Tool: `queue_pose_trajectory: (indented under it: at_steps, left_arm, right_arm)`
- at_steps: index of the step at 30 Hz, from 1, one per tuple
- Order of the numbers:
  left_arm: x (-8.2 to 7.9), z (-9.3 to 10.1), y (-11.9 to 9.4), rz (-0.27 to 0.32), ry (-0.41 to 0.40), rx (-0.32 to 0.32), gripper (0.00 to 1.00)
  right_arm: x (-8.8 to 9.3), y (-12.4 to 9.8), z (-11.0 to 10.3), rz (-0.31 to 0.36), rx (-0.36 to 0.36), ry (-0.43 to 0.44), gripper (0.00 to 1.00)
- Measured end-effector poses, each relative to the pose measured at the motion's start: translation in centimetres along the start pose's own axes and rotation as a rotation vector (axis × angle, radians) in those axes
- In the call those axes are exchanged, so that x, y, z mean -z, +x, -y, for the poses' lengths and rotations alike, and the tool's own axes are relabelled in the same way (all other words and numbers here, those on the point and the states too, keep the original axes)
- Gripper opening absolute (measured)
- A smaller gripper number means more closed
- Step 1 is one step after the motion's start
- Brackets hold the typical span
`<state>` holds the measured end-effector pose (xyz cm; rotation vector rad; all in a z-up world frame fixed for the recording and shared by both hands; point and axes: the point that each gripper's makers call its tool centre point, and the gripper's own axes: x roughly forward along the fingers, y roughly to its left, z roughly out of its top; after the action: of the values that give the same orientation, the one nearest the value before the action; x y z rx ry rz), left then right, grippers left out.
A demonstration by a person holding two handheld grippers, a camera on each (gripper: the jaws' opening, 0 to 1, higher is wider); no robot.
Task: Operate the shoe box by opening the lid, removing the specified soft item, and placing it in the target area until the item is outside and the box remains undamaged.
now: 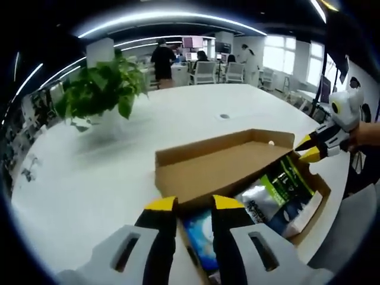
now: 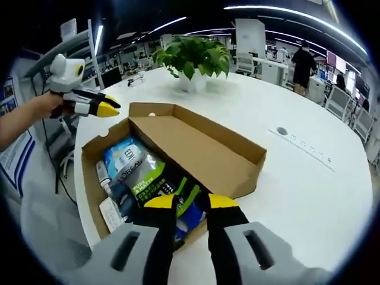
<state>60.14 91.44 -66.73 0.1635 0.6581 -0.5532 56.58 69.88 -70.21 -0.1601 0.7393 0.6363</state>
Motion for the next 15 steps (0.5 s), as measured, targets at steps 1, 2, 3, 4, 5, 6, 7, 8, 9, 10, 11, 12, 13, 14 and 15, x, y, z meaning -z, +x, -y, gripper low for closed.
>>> queue_pose_trajectory:
  at_steps: [1, 2, 3, 4, 5, 6, 7, 8, 9, 10, 11, 12, 13, 14, 15]
  left_arm:
    - [0.1, 0.3, 0.0, -0.001, 0.0, 0.007, 0.22]
    - [0.4, 0.7, 0.0, -0.004, 0.002, 0.016, 0.23]
    - [0.5, 0.9, 0.0, -0.006, 0.003, 0.019, 0.23]
    - [0.7, 1.3, -0.1, -0.01, 0.005, 0.026, 0.24]
    - [0.9, 1.6, -0.1, -0.011, 0.005, 0.031, 0.24]
    - [1.1, 1.9, -0.1, -0.014, 0.004, 0.039, 0.24]
    - [1.2, 2.0, -0.1, -0.015, 0.004, 0.042, 0.25]
    - [1.4, 2.3, -0.1, -0.019, 0.004, 0.049, 0.25]
    - [1.6, 2.5, -0.1, -0.022, 0.004, 0.052, 0.26]
    - [1.9, 2.7, -0.1, -0.028, 0.003, 0.056, 0.26]
    - [2.1, 2.8, -0.1, -0.032, 0.002, 0.06, 0.26]
    - [2.4, 3.1, -0.1, -0.036, -0.001, 0.067, 0.26]
    - [2.6, 3.2, -0.1, -0.039, -0.003, 0.072, 0.26]
    - [2.8, 3.4, 0.0, -0.042, -0.005, 0.076, 0.26]
    - [3.0, 3.5, 0.0, -0.045, -0.006, 0.078, 0.26]
  right_arm:
    - [0.1, 0.2, 0.0, -0.013, 0.001, -0.008, 0.16]
    - [0.1, 0.4, 0.0, -0.02, 0.001, -0.012, 0.16]
    - [0.2, 0.6, 0.0, -0.032, 0.001, -0.016, 0.16]
    - [0.2, 0.7, 0.0, -0.036, 0.0, -0.017, 0.16]
    - [0.3, 0.9, 0.1, -0.05, 0.001, -0.02, 0.16]
    - [0.3, 1.1, 0.1, -0.057, 0.002, -0.022, 0.16]
    - [0.4, 1.3, 0.1, -0.072, 0.005, -0.025, 0.16]
    - [0.5, 1.4, 0.1, -0.08, 0.006, -0.027, 0.16]
    - [0.5, 1.6, 0.1, -0.087, 0.007, -0.027, 0.17]
    - [0.6, 1.7, 0.1, -0.095, 0.007, -0.025, 0.17]
    - [0.8, 1.9, 0.2, -0.109, 0.007, -0.015, 0.17]
    - [0.9, 2.0, 0.1, -0.121, 0.003, -0.007, 0.17]
    - [0.8, 2.2, 0.1, -0.118, 0.0, -0.006, 0.17]
    - [0.9, 2.4, 0.0, -0.128, -0.003, 0.003, 0.17]
    - [0.8, 2.5, 0.0, -0.127, -0.007, 0.002, 0.16]
